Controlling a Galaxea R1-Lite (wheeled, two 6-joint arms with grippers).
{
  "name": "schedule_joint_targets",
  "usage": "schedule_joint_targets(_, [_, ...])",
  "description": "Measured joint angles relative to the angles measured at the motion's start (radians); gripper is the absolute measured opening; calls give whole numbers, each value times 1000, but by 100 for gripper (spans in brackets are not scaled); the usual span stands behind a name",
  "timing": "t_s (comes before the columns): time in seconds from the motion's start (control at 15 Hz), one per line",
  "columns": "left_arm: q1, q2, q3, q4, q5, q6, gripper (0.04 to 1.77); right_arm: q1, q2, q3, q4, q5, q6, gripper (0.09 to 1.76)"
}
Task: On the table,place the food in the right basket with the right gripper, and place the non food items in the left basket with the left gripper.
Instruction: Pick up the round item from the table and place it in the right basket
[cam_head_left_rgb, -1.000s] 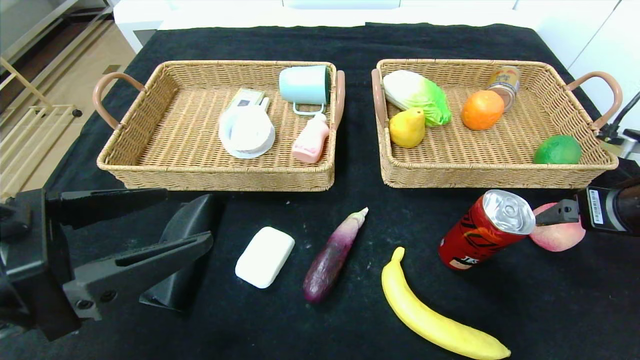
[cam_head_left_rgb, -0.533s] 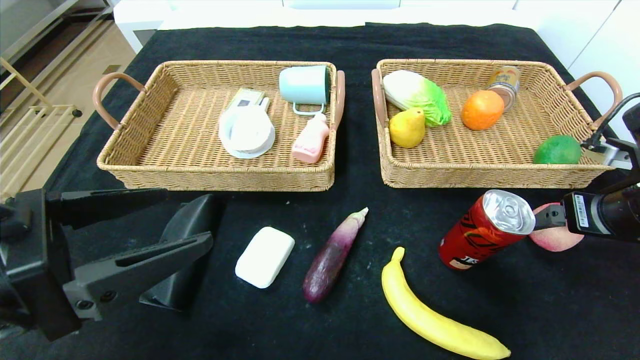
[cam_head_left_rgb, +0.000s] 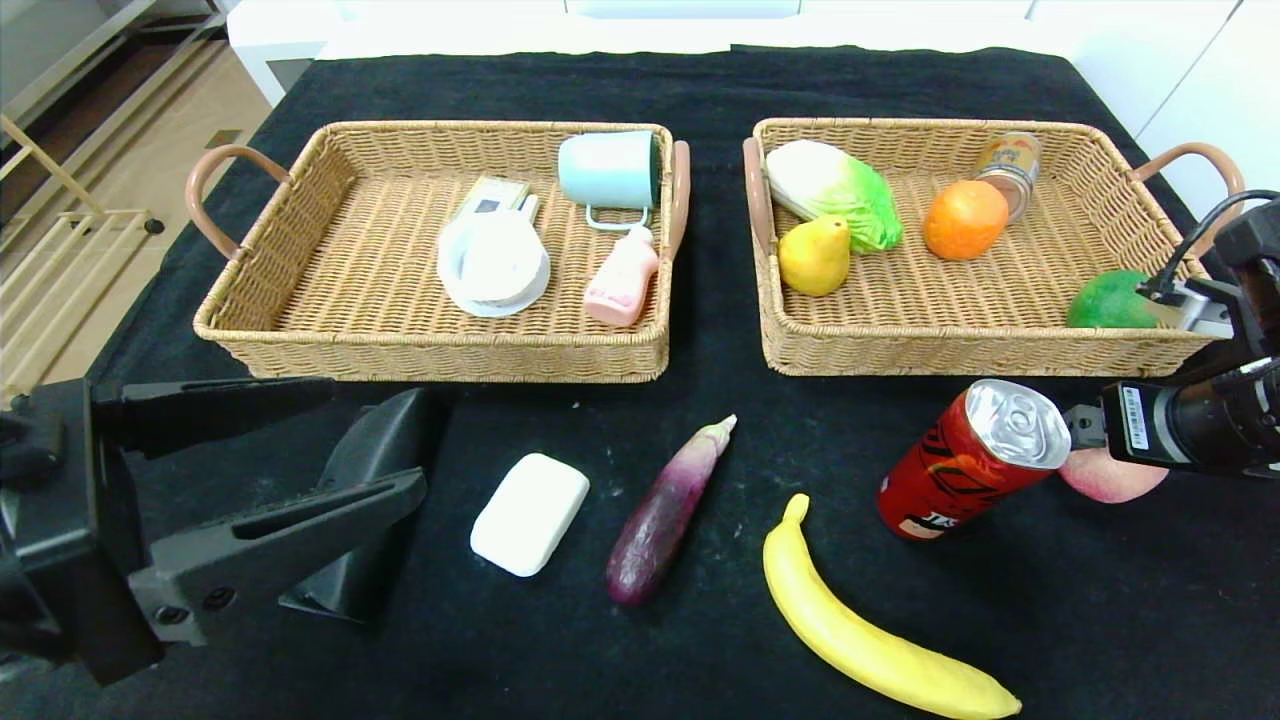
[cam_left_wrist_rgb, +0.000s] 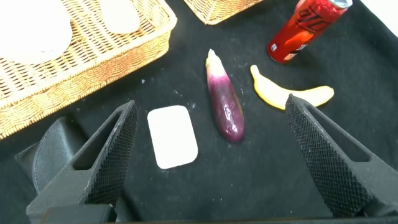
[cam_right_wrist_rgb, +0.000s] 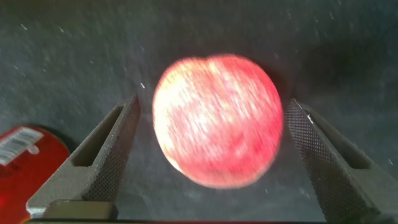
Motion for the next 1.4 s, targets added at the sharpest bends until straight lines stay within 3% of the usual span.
schedule_joint_targets(0.2, [-4,0,0,0,0,0,172,3,3,12,-5,3,0,171])
schedule_joint_targets(0.4, [-2,0,2,0,0,0,172,4,3,18,-7,4,0,125])
schedule_joint_targets(0.47, [-1,0,2,0,0,1,172,4,3,20,-7,6,0,119])
schedule_joint_targets(1.4, [-1,0,7,0,-1,9,172,7,-5,27,-4,7,-1,116])
